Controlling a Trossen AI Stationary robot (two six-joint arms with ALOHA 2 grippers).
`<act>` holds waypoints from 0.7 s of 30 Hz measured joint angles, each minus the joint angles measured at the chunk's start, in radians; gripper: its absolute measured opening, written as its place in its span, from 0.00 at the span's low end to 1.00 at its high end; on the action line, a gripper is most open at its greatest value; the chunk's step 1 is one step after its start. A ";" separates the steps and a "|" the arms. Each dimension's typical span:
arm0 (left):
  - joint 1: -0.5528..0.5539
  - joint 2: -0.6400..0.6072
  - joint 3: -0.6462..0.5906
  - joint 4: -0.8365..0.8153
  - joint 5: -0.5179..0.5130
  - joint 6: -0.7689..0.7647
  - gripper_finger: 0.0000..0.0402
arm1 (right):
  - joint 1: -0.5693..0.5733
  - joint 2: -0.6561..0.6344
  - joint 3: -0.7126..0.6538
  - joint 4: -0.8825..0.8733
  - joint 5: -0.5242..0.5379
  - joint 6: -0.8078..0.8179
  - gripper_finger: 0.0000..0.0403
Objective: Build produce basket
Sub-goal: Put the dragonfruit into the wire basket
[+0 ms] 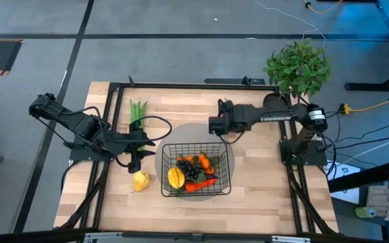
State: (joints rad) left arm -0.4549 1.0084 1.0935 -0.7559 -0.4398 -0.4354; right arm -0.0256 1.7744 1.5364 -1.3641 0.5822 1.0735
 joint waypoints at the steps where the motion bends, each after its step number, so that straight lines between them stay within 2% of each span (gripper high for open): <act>1: 0.000 0.000 0.000 0.000 -0.007 0.000 0.34 | -0.020 0.000 -0.018 0.034 -0.022 -0.028 0.55; 6: 0.000 0.000 0.000 0.000 -0.019 0.001 0.34 | -0.094 0.001 -0.107 0.253 -0.086 -0.165 0.55; 10: 0.000 0.000 0.000 0.000 -0.019 0.001 0.34 | -0.138 0.000 -0.177 0.294 -0.056 -0.143 0.55; 15: 0.000 0.000 0.000 0.000 -0.019 0.001 0.34 | -0.166 0.000 -0.268 0.340 -0.090 -0.137 0.55; 21: 0.000 0.000 0.000 0.000 -0.020 0.002 0.34 | -0.173 -0.005 -0.347 0.467 -0.083 -0.158 0.55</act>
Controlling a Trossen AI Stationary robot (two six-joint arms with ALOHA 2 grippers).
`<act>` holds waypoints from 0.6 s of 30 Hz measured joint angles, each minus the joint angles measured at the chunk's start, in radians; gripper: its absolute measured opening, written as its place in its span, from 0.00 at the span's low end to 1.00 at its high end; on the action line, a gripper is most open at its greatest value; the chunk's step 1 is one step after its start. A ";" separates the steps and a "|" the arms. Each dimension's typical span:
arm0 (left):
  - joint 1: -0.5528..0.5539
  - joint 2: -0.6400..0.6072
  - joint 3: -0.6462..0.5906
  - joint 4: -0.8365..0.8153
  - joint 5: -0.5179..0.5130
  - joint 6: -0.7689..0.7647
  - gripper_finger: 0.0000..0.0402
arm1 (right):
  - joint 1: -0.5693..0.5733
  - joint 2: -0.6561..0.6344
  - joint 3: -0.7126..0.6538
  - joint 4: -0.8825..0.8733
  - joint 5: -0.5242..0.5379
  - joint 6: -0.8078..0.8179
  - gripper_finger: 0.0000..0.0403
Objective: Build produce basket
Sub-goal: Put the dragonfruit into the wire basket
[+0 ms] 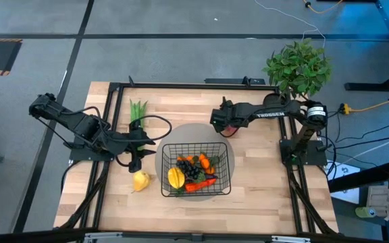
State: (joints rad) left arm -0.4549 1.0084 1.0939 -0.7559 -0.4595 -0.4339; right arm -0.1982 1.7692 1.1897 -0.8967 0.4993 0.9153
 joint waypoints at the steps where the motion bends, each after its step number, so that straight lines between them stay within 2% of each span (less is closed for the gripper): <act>1: 0.000 0.000 0.000 0.000 0.000 0.000 0.34 | 0.000 0.000 -0.003 0.009 0.000 -0.006 0.55; 4: 0.000 0.000 0.000 0.000 0.000 0.000 0.34 | 0.000 0.001 0.003 0.019 -0.007 -0.030 0.53; 7: 0.000 0.000 0.000 0.000 0.000 0.000 0.34 | -0.001 0.004 0.016 0.013 -0.025 -0.044 0.47; 18: 0.000 0.000 0.000 0.000 0.000 0.000 0.34 | 0.008 0.005 0.026 0.008 -0.076 -0.093 0.04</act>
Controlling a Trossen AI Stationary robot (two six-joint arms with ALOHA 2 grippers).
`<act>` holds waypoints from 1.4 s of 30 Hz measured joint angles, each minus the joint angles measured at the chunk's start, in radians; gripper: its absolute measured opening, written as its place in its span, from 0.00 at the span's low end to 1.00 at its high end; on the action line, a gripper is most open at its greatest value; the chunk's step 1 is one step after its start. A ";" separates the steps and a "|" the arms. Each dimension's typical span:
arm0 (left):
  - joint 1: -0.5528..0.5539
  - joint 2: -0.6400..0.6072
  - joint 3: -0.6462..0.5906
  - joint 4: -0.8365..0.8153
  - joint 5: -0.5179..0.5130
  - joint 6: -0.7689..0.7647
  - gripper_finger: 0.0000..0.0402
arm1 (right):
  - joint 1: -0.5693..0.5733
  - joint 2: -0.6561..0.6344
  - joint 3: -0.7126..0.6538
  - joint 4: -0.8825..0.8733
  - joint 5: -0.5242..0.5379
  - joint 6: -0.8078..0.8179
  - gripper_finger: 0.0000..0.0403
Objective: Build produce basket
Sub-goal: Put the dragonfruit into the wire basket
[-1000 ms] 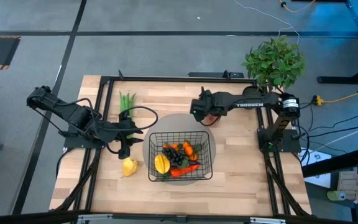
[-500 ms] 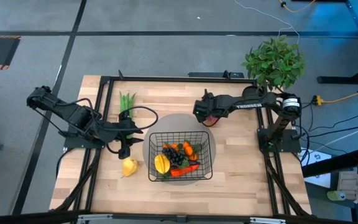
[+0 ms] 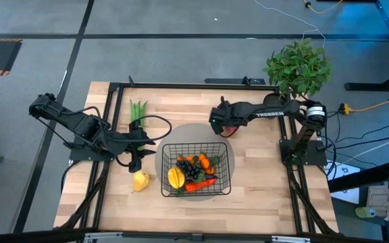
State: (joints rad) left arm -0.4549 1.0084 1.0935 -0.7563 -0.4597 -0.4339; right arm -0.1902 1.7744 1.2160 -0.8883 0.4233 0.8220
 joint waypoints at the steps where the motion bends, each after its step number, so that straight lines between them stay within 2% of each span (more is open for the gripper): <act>1: 0.000 0.000 0.000 0.000 0.000 0.000 0.34 | 0.004 0.000 0.000 0.000 0.004 -0.009 0.03; 6: 0.000 0.000 0.000 0.000 0.000 0.000 0.34 | 0.026 -0.014 0.001 -0.010 0.018 -0.015 0.01; 10: 0.000 0.000 0.000 0.000 0.000 0.000 0.34 | 0.056 -0.033 0.056 -0.057 0.035 -0.016 0.01; 15: 0.000 0.000 0.000 0.000 0.000 0.000 0.34 | 0.109 -0.034 0.194 -0.158 0.101 -0.023 0.00; 21: 0.000 0.000 0.000 0.000 0.000 0.000 0.34 | 0.204 -0.035 0.405 -0.209 0.103 -0.096 0.00; 28: 0.000 0.000 0.000 0.000 0.000 0.000 0.34 | 0.384 -0.036 0.617 -0.215 0.103 -0.127 0.00; 32: 0.000 0.000 0.000 0.000 0.000 0.000 0.34 | 0.501 -0.037 0.643 -0.218 0.107 -0.113 0.00; 35: 0.000 0.000 0.000 0.000 0.000 0.000 0.34 | 0.572 -0.029 0.643 -0.253 0.144 -0.045 0.00; 42: 0.000 0.000 0.000 0.000 0.000 0.000 0.34 | 0.671 0.013 0.643 -0.331 0.177 0.104 0.02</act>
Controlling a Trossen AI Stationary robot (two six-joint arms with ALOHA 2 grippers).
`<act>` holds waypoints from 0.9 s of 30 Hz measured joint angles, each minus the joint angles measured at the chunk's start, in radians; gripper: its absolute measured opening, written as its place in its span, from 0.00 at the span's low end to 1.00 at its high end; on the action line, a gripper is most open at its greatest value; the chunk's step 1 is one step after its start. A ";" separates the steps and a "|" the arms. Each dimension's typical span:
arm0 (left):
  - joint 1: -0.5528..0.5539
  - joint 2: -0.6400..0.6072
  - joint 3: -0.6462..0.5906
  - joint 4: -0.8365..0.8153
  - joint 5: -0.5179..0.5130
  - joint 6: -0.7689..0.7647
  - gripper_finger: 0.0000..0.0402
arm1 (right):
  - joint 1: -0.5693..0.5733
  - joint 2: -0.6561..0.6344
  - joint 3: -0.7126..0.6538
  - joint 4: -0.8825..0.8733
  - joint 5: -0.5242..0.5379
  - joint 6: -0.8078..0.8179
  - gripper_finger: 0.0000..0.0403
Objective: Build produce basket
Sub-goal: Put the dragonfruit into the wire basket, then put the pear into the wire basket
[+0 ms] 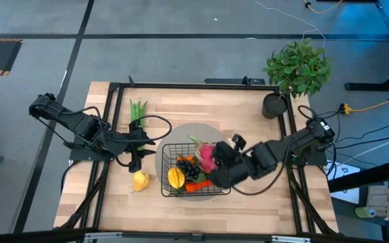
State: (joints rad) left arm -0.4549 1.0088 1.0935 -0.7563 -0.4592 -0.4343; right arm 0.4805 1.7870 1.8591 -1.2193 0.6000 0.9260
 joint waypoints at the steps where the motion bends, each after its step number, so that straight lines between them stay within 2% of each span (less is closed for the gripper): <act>1: 0.000 0.000 0.000 0.000 0.000 0.000 0.34 | 0.008 0.005 0.000 -0.001 0.000 0.010 0.02; 8: 0.000 0.000 0.000 0.001 0.000 -0.001 0.34 | 0.022 0.022 0.000 -0.027 -0.015 0.016 0.05; 19: 0.000 0.000 0.000 0.001 0.000 -0.002 0.34 | 0.012 0.025 0.000 -0.047 -0.025 0.015 0.23; 27: 0.000 0.000 0.000 0.001 0.000 -0.003 0.34 | 0.013 0.025 0.000 -0.047 -0.026 0.013 0.30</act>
State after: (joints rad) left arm -0.4549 1.0088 1.0935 -0.7555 -0.4591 -0.4378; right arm 0.4934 1.8118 1.8587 -1.2659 0.5739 0.9391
